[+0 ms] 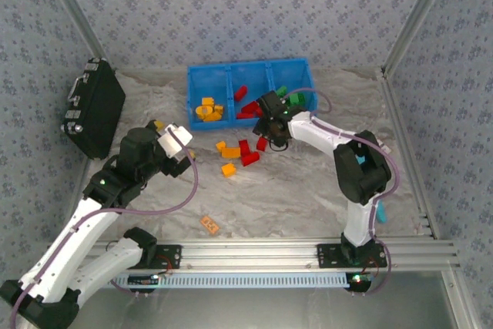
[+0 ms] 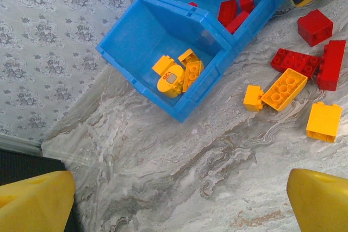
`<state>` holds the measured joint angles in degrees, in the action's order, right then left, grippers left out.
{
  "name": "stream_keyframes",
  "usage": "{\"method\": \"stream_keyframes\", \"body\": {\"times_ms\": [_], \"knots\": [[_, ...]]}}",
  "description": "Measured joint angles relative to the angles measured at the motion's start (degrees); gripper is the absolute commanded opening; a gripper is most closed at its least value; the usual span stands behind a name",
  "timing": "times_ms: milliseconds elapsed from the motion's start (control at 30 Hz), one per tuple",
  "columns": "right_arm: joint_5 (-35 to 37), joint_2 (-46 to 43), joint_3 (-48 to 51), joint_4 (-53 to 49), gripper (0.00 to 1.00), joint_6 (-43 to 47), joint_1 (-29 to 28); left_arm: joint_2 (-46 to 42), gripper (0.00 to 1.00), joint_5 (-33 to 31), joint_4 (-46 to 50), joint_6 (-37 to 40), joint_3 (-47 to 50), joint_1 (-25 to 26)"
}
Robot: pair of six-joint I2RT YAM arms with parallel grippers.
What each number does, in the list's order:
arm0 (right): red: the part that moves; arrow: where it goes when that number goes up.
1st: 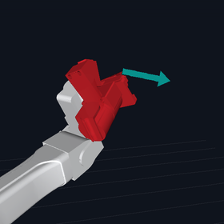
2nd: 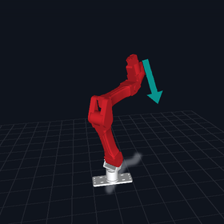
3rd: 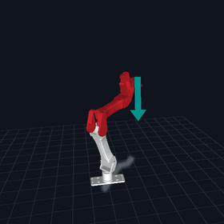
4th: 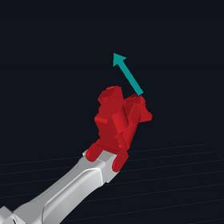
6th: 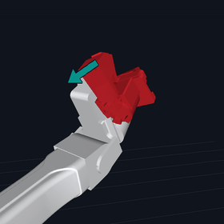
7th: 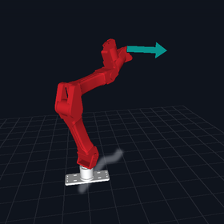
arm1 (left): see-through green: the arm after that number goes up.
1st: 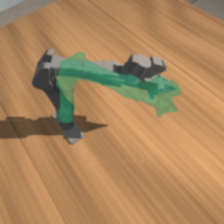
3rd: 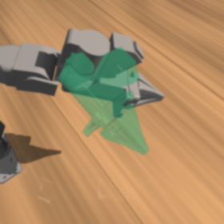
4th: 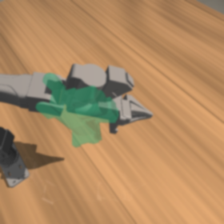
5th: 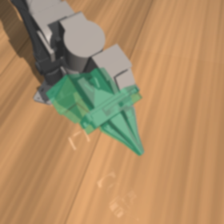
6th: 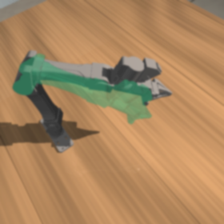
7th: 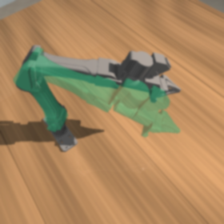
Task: Sort the legos into containers by color
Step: Pick up the lego from the center of the table.
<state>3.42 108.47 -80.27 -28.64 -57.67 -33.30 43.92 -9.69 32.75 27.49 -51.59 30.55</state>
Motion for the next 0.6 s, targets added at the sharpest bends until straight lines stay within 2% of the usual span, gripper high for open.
{"method": "stream_keyframes", "body": {"times_ms": [467,600], "knots": [[-0.5,8.2,-4.4,-1.0,0.58,0.9,-0.2,-0.4,1.0,0.0,0.1,0.2,0.0,0.0],[-0.4,9.0,-5.0,-2.0,0.54,1.8,-0.5,-0.4,1.0,0.0,0.1,0.2,0.0,0.0]]}}
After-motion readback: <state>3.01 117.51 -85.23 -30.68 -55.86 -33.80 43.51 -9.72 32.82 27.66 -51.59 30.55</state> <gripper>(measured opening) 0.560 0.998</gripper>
